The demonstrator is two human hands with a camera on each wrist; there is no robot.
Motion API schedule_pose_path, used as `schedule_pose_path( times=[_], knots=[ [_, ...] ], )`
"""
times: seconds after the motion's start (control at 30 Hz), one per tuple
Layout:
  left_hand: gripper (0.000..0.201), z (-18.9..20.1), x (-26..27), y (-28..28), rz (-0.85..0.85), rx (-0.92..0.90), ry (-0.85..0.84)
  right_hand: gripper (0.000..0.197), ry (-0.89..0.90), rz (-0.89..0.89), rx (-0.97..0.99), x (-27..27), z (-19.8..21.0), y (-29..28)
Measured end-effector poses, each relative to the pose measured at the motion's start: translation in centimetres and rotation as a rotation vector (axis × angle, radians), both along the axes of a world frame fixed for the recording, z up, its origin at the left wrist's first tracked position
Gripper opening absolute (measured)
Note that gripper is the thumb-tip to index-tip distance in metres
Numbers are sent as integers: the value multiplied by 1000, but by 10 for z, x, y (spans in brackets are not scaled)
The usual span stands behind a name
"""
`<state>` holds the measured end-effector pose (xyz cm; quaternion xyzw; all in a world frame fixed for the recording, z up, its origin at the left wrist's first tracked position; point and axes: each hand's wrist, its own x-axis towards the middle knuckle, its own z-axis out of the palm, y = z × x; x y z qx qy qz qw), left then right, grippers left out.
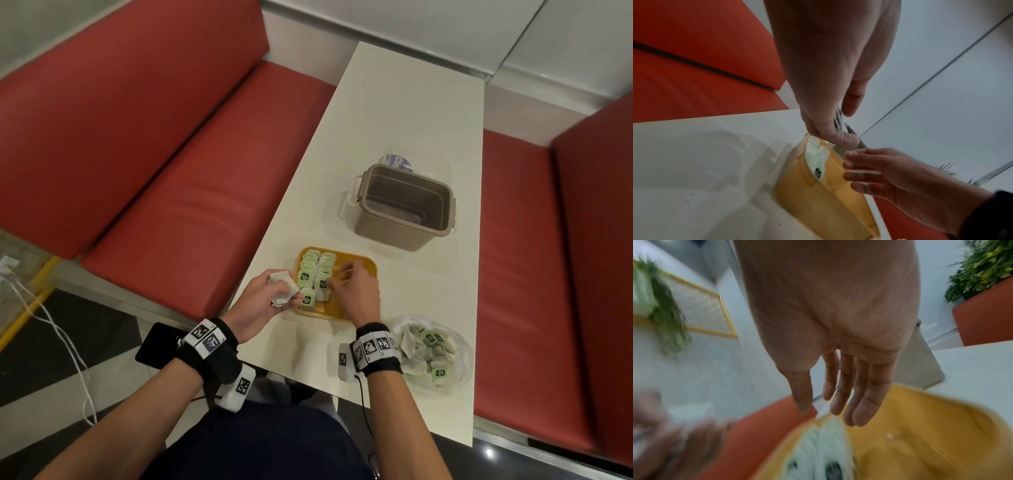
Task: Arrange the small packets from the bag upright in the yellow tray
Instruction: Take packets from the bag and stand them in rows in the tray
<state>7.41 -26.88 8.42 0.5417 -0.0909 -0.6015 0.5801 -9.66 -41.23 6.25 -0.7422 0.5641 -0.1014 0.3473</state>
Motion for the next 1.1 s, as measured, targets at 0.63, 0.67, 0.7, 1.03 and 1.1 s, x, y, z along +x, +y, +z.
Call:
schedule_pose_path(
  times=[0.63,0.67,0.7,1.03,1.1],
  knots=[
    [29,40,-18,-4,-155,-142,-206,10,-517,165,100,-9,73,32],
    [28,39,-18,-3,-136,-130,-186,9,-544,134,86,-9,75,31],
    [30,38,-17,-3,-119,-112,-169,8,-573,103,57,-11,78,30],
    [40,50,-9,-17,-76,-87,-49,20,-548,349,-246,-20,83,35],
    [28,50,-8,-20,-66,-139,-194,23,-494,396,-269,-22,75,35]
  ],
)
